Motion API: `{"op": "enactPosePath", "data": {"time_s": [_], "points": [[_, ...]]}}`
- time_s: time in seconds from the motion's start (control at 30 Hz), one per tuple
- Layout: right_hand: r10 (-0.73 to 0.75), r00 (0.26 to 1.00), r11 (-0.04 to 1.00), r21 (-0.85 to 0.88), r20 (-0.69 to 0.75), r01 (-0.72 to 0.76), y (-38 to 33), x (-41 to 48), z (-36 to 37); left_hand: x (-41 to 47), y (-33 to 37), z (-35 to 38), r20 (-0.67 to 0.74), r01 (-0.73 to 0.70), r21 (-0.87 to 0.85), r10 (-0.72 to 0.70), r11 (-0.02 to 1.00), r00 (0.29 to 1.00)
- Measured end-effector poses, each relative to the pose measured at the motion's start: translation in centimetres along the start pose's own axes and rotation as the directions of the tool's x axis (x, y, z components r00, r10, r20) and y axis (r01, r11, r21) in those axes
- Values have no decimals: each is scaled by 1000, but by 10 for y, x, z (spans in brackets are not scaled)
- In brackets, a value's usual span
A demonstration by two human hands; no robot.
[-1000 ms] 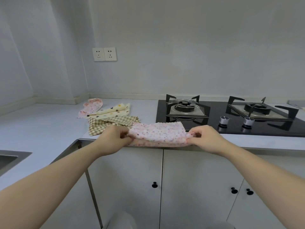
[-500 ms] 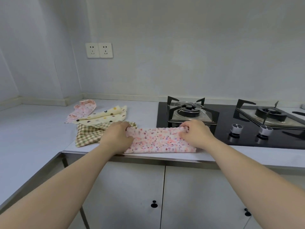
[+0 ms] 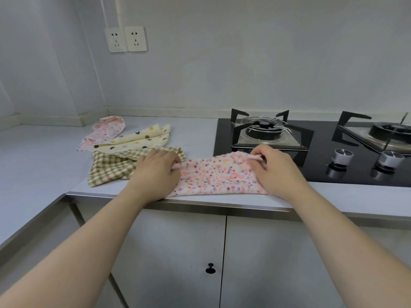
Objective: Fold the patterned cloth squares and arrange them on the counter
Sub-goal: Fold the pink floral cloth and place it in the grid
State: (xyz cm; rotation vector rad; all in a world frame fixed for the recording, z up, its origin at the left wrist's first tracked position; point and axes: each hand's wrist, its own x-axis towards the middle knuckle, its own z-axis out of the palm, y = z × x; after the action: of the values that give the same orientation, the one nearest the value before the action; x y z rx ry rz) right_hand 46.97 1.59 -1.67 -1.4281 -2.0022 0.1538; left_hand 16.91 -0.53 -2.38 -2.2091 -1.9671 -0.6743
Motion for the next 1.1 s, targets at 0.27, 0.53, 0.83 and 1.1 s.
{"op": "enactPosePath", "data": {"time_s": [0.27, 0.53, 0.83, 1.1], "points": [[138, 990, 874, 468, 29, -135, 5, -7, -14, -9, 1, -9, -27, 18, -422, -33, 906, 999], [171, 981, 845, 498, 96, -196, 2, -7, -18, -13, 2, -16, -46, 117, -522, -165, 845, 985], [175, 984, 839, 518, 33, -166, 7, -4, -12, -14, 1, -14, -110, 109, -469, -180, 876, 978], [165, 986, 860, 490, -4, -142, 10, -4, -8, -15, -1, -15, -123, 104, -468, -181, 878, 976]]}}
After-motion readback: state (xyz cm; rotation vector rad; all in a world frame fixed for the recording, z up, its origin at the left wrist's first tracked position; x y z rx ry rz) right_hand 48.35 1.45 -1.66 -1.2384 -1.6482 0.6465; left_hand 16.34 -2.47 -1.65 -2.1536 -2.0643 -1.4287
